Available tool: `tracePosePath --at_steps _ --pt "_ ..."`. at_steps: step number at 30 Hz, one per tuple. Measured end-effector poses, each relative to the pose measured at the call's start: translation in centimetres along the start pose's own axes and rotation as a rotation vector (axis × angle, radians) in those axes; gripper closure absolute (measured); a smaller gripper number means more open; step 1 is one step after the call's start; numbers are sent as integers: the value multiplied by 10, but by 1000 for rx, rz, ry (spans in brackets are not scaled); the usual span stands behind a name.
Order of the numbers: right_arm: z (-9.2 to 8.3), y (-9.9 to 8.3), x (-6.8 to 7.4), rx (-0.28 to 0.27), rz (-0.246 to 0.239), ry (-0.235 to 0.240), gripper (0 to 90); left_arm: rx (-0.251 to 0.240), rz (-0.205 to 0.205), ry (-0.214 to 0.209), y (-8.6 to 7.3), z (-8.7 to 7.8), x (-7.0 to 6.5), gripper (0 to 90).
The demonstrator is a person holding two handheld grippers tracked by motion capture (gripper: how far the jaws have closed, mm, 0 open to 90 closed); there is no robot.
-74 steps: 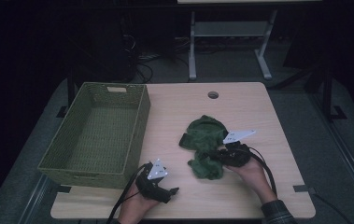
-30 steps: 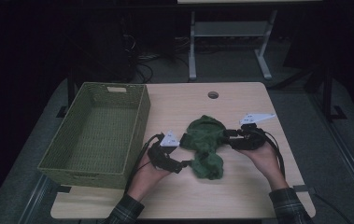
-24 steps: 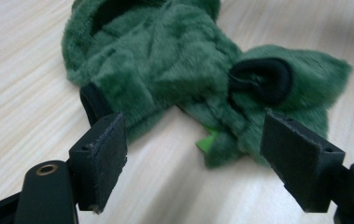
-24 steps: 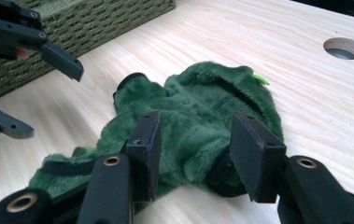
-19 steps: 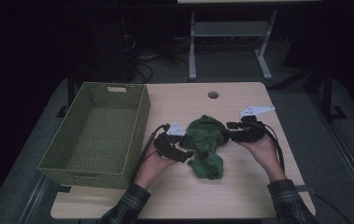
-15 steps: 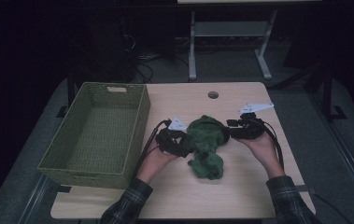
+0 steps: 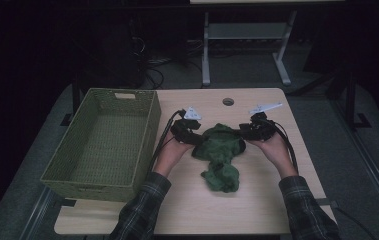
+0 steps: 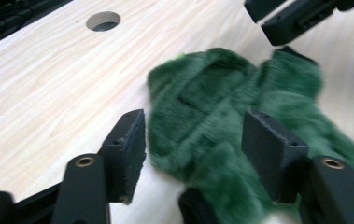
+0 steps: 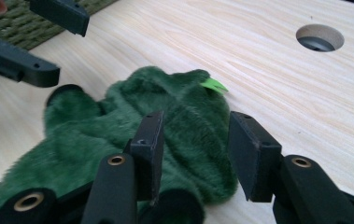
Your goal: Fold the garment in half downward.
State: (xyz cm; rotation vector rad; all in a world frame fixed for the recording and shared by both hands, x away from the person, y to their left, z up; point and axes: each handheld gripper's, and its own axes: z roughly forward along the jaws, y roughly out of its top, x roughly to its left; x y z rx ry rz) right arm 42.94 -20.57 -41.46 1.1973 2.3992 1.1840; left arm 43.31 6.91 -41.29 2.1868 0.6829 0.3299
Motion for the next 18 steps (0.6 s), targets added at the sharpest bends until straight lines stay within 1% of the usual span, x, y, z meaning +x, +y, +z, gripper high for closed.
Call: tracePosePath --at_steps 2,4,6,9,11,14,16,18 --pt "4 0 -4 9 11 3 557 7 -3 0 0 8 5 422" --pt "9 -1 -9 15 23 7 558 -2 -5 3 -1 15 10 447" --pt "13 -3 -13 24 32 6 558 12 -12 -5 -3 24 14 463" --pt "21 -6 -19 48 48 3 558 32 -7 -18 -4 34 17 471" --pt "25 -7 -22 64 46 1 566 43 -5 -24 -3 38 17 478" --pt "30 -9 -26 73 49 -5 573 47 -10 -23 -5 44 19 497" --pt "32 -11 -27 82 56 -7 582 70 -8 -16 -7 49 22 513" --pt "35 -12 -29 89 52 -3 597 78 -20 -12 -9 53 23 539"
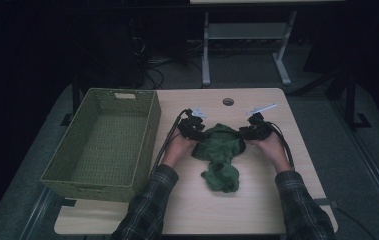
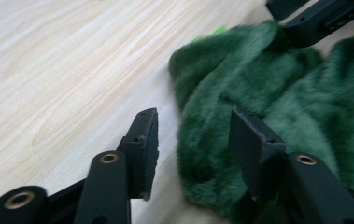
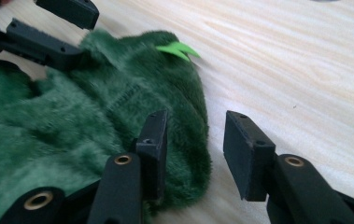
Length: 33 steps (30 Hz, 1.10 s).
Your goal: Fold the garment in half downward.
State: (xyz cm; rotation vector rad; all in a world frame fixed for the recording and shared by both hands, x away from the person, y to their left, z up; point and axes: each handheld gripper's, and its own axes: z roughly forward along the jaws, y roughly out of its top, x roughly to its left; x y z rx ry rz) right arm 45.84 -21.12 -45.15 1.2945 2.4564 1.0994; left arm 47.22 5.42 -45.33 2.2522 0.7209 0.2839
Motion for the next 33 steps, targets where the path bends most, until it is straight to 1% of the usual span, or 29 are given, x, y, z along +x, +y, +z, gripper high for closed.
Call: tracePosePath --at_steps 1,4,5,6,7,8,11,13,14,16,19,21,23,26,27,28,29,30,31,32,33 --pt "2 -1 -1 7 0 -1 603 1 -4 1 -1 2 1 552" --pt "6 -2 -2 13 7 9 618 10 4 -9 -2 6 4 583" --pt "8 -2 -2 14 10 16 631 9 -7 -11 -3 7 3 604" --pt "9 -2 -2 12 6 16 645 7 -3 -12 -3 7 4 625" --pt "11 -2 -2 19 1 6 670 6 -9 -15 -3 8 4 644" --pt "12 -2 -1 20 4 4 695 11 -1 -15 -3 8 5 669" --pt "14 -2 -1 26 3 1 784 19 -8 -24 -3 10 4 745" --pt "15 -2 -1 34 -3 -5 841 26 -5 -23 -3 11 3 785" --pt "15 -2 -1 33 -6 -12 851 29 -5 -26 -3 11 3 809" --pt "13 -2 -1 27 -3 -7 866 27 -15 -34 -2 9 3 836" --pt "9 -1 1 16 -5 -3 867 6 -34 -40 0 5 3 846" --pt "5 1 2 -1 -7 2 866 -3 -26 -37 2 1 3 846" --pt "0 2 2 -22 -1 7 866 -27 -31 -32 4 -3 3 846" --pt "-7 7 3 -60 -1 5 866 -51 -30 -22 10 -10 5 844" --pt "-10 8 3 -77 5 5 867 -62 -25 -19 13 -13 5 843" --pt "-12 10 2 -92 6 11 867 -74 -23 -14 15 -16 5 842" --pt "-14 13 1 -79 21 20 866 -83 -23 -14 18 -18 5 842" --pt "-17 16 1 -81 13 15 866 -90 -25 -12 21 -20 5 842" --pt "-19 19 0 -86 5 11 867 -95 -17 -11 24 -23 5 842" --pt "-21 21 1 -102 4 2 867 -102 -17 -8 26 -24 5 842" --pt "-23 22 1 -111 8 3 867 -111 -18 -5 29 -27 5 842"
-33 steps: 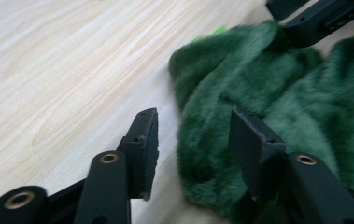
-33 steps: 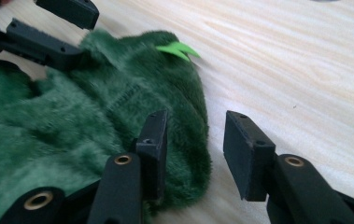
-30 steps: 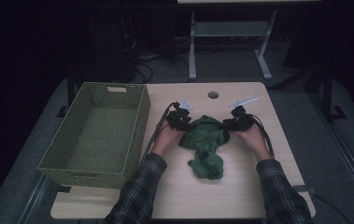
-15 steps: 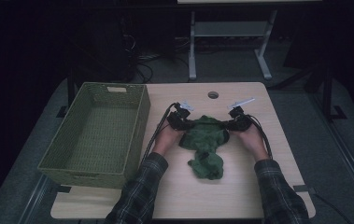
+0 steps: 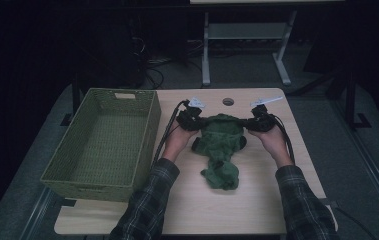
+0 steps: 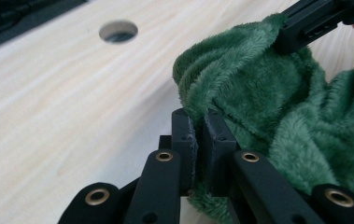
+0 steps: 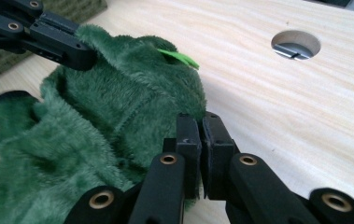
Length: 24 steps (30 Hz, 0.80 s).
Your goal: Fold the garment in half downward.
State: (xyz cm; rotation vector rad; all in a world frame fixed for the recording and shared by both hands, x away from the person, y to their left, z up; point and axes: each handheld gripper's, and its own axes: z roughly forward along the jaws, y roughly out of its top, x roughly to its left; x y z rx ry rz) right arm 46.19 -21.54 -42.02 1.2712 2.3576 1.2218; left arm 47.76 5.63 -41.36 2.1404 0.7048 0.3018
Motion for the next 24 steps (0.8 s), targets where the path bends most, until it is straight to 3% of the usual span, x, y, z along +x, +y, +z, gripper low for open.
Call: tracePosePath --at_steps 5,9,17,24 --pt "-11 11 0 -15 -3 4 866 -47 8 14 12 -11 -2 836" --pt "-19 12 5 -37 -19 15 865 -63 6 -2 14 -19 -6 835" --pt "-33 -1 17 -56 -60 44 865 -102 -8 -51 6 -38 -23 836" --pt "-45 -12 29 -86 -91 66 865 -118 22 -63 -3 -52 -37 836"
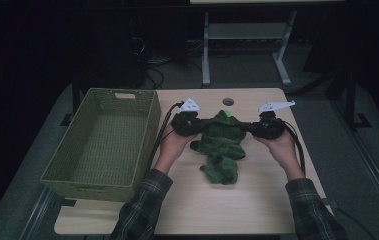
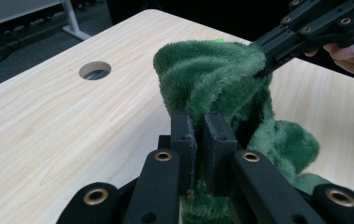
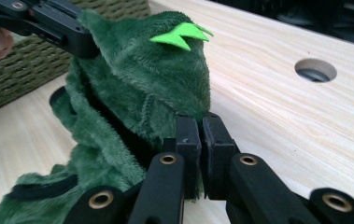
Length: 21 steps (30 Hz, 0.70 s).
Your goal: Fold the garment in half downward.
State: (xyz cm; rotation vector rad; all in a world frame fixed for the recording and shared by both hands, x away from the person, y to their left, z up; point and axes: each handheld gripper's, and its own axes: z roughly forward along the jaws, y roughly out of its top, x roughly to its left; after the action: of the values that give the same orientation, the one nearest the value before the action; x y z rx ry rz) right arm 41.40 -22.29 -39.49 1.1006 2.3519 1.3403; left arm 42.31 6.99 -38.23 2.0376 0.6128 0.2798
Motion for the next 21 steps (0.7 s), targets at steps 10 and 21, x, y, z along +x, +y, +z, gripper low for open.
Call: tracePosePath --at_steps 10,21 --pt "-11 -14 19 -17 -46 53 862 -30 19 -27 -14 -17 -22 836" --pt "-25 -38 45 -25 -92 100 862 -21 63 -70 -38 -34 -43 834"
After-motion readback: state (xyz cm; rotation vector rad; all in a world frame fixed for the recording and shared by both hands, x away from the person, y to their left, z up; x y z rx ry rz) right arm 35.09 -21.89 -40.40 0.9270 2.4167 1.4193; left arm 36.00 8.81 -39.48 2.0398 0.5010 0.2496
